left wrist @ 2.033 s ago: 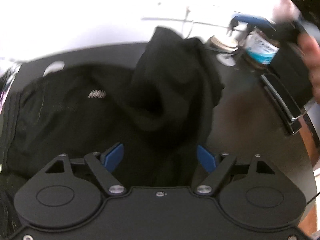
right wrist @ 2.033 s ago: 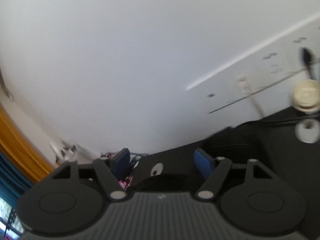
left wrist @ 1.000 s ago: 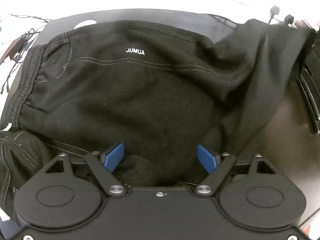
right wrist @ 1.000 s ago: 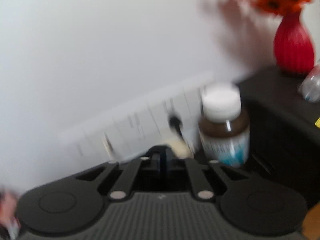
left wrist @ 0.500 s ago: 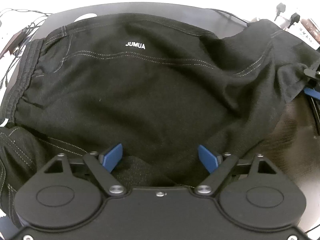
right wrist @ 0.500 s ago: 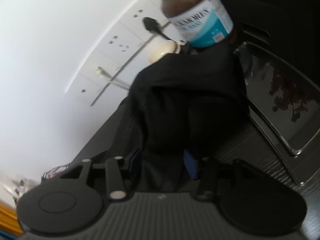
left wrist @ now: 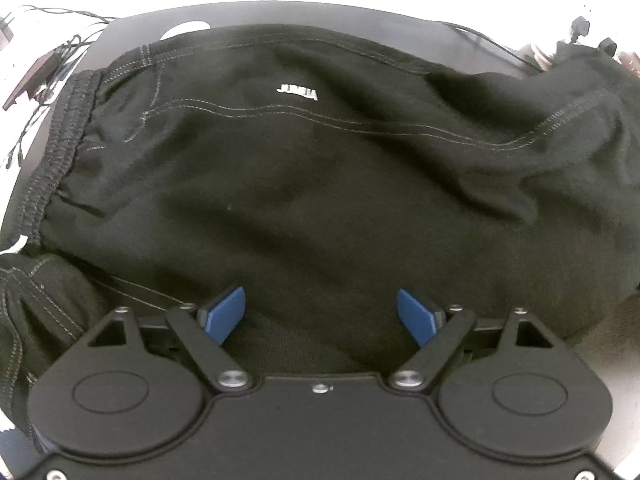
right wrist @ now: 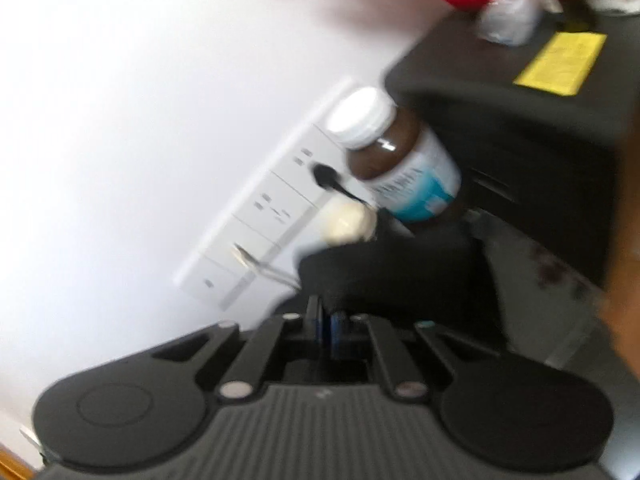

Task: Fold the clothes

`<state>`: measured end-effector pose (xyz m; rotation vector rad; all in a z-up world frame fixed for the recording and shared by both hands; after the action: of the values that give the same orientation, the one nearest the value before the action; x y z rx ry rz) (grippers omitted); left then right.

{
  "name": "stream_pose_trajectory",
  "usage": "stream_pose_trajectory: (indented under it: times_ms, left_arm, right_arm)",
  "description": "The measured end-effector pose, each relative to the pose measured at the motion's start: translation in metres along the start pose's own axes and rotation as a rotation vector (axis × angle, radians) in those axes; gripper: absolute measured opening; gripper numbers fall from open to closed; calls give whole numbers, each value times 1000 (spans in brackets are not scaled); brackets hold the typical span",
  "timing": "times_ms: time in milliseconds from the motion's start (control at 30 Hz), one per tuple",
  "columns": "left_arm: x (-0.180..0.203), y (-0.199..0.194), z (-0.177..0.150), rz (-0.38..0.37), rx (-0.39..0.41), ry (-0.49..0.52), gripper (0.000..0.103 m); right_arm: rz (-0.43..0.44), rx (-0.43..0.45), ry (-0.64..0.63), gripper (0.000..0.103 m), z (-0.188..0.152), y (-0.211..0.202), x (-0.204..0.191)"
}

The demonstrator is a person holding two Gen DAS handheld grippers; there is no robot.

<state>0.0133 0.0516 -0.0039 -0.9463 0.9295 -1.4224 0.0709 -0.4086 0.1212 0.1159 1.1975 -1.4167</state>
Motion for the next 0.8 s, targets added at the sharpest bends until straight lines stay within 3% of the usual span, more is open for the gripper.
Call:
stream_pose_trajectory:
  times_ms: [133, 200, 267, 333, 500, 567, 600, 800]
  left_arm:
    - [1, 7, -2, 0, -31, 2, 85]
    - [2, 10, -3, 9, -36, 15, 86]
    - [3, 12, -3, 14, -37, 26, 87]
    - [3, 12, -2, 9, -36, 19, 87]
    - [-8, 6, 3, 6, -11, -23, 87]
    - [-14, 5, 4, 23, -2, -34, 87]
    - [-18, 4, 4, 34, 1, -40, 87]
    - [-40, 7, 4, 110, -2, -83, 87]
  right_arm:
    - [-235, -63, -191, 5, -25, -11, 18]
    - [-347, -129, -236, 11, -40, -4, 31]
    - [-483, -175, -309, 28, -50, 1, 37]
    - [-546, -189, -374, 29, -57, -4, 36]
    - [-377, -134, -459, 39, -63, -26, -7]
    - [-269, -117, -493, 53, -64, -22, -29]
    - [-226, -126, -517, 55, -68, -19, -38]
    - [-62, -178, -693, 55, -99, 54, -95]
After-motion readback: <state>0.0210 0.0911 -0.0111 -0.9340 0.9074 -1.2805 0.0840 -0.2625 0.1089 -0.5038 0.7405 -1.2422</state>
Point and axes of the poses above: each gripper's, at about its wrist camera, not at the fingertips, and y roughly the way its jaws point, x to its right, z to its top, the point moved 3 cm from there along y, roughly the way its jaws point, and after that the axes turned 3 degrees about y, right-handed, at the moved point
